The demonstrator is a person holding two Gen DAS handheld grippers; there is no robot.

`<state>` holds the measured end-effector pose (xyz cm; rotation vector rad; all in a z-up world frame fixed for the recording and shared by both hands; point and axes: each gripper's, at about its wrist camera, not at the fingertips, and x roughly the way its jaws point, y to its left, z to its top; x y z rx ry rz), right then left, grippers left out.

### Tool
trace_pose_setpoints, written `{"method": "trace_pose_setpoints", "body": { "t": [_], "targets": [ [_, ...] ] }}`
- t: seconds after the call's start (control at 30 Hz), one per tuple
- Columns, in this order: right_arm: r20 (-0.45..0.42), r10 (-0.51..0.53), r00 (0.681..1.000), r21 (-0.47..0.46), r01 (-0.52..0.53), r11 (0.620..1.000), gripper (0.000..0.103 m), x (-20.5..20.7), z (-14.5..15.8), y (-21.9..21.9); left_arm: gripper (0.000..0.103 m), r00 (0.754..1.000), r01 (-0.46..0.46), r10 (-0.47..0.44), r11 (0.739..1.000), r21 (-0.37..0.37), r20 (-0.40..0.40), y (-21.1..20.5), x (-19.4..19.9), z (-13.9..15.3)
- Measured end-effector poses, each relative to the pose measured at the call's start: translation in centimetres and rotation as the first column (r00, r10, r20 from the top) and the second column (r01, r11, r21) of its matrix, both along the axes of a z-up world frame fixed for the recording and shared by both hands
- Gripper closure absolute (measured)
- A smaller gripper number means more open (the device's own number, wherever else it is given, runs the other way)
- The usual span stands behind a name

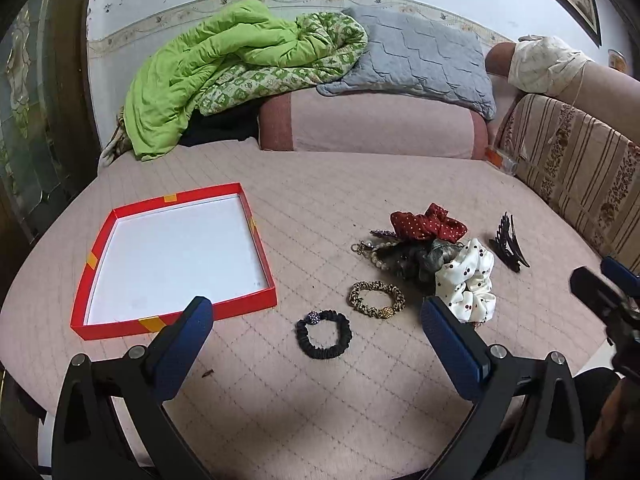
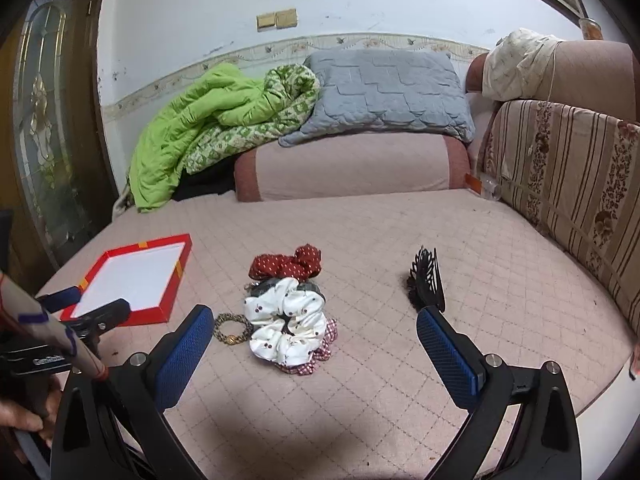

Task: Organize jewelry
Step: 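Reach the left gripper to the black scrunchie and grasp it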

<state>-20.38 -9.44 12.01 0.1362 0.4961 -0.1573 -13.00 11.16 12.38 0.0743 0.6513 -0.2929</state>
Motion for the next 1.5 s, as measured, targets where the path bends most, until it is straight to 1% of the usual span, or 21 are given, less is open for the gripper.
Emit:
{"method": "trace_pose_setpoints", "body": {
  "t": [0.2,0.43,1.5],
  "targets": [
    [-0.04,-0.008,0.999,-0.032,0.006,0.999,0.001,1.1,-0.9,0.6,0.0,1.0,-0.007,0.007,1.0,0.012,0.001,-0.3,0.3,-0.6],
    [-0.051,-0.008,0.999,-0.042,0.005,0.999,0.001,1.4,-1.2,0.8,0.0,1.0,0.004,-0.004,1.0,0.017,-0.013,-0.8,0.5,-1.2],
    [-0.085,-0.003,0.996,-0.014,0.002,1.0,0.0,2.5,-2.3,0.0,0.0,0.998,0.008,-0.007,1.0,0.02,-0.063,-1.5,1.3,-2.3]
  ]
}}
